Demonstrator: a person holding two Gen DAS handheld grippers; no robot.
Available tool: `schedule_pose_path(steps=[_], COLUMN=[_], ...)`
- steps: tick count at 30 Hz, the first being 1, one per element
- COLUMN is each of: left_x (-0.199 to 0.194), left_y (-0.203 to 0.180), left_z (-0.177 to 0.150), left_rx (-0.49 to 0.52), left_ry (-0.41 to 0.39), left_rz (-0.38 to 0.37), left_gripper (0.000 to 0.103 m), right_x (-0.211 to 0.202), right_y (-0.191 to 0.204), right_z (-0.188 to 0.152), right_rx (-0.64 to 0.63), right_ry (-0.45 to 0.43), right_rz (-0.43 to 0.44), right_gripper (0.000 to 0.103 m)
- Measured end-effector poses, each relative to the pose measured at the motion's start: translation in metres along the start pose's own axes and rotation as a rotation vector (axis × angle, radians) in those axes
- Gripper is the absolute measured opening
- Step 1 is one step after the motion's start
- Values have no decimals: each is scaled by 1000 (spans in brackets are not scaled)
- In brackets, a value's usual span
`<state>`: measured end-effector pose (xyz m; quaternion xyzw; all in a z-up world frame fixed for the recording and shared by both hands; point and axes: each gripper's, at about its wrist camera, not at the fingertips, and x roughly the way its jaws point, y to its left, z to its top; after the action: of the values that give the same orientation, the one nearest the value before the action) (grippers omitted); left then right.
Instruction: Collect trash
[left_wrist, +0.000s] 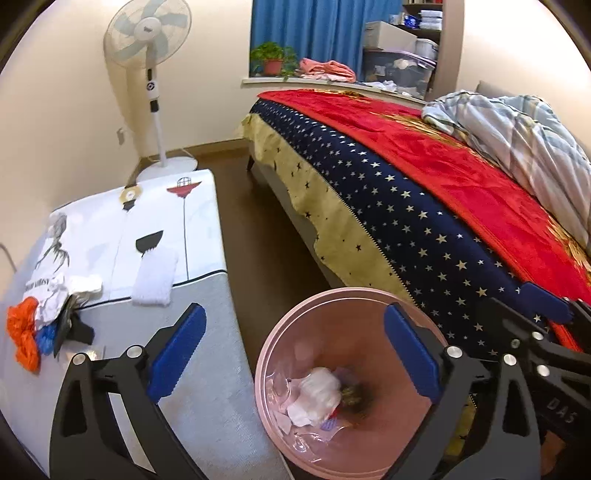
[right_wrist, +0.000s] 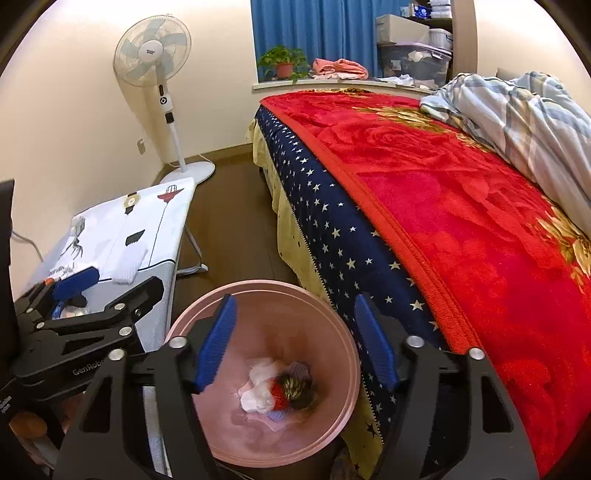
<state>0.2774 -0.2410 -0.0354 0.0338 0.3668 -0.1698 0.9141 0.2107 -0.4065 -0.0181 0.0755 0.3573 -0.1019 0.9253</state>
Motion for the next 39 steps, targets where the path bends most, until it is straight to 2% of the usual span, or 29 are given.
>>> schedule_pose_path(steps=[1, 4, 7, 14, 18, 20, 22, 26, 29, 32, 35, 39], left_x=[-1, -6, -25, -105, -154, -180, -199, -219, -211, -196, -183, -183], left_y=[1, 7, 20, 52, 63, 69, 80, 111, 132, 151, 164, 173], left_z=[-1, 0, -2, -12, -25, -39, -52, -79, -92, -97, -99, -97], left_rx=[-5, -18, -41, -49, -24, 13, 14, -46, -95, -134, -149, -176], left_ry=[12, 38, 26, -46, -98, -134, -168, -226, -231, -221, -209, -223], left_rz=[2, 9, 41, 100, 121, 164, 209, 237, 266, 286, 328, 321], left_gripper=[94, 94, 94, 95, 95, 95, 95, 95, 95, 95, 95, 95], right_x=[-1, -14, -37, -130, -171, -182, -188, -186, -172, -160, -150, -140], right_y=[0, 8, 21, 56, 78, 87, 97, 121, 142, 154, 162, 169], right_z=[0, 3, 4, -5, -17, -28, -40, -68, -80, -85, -87, -88], right_rx=[3, -9, -30, -34, -24, -6, 1, -55, -150, -189, -212, -220], right_ry=[-3, -40, -97, -293, -338, -341, -339, -367, -347, -314, -292, -266], right_rz=[-2, -8, 11, 138, 185, 209, 224, 240, 257, 270, 257, 250], right_gripper=[81, 89, 96, 98, 98, 98, 98, 98, 98, 98, 98, 98])
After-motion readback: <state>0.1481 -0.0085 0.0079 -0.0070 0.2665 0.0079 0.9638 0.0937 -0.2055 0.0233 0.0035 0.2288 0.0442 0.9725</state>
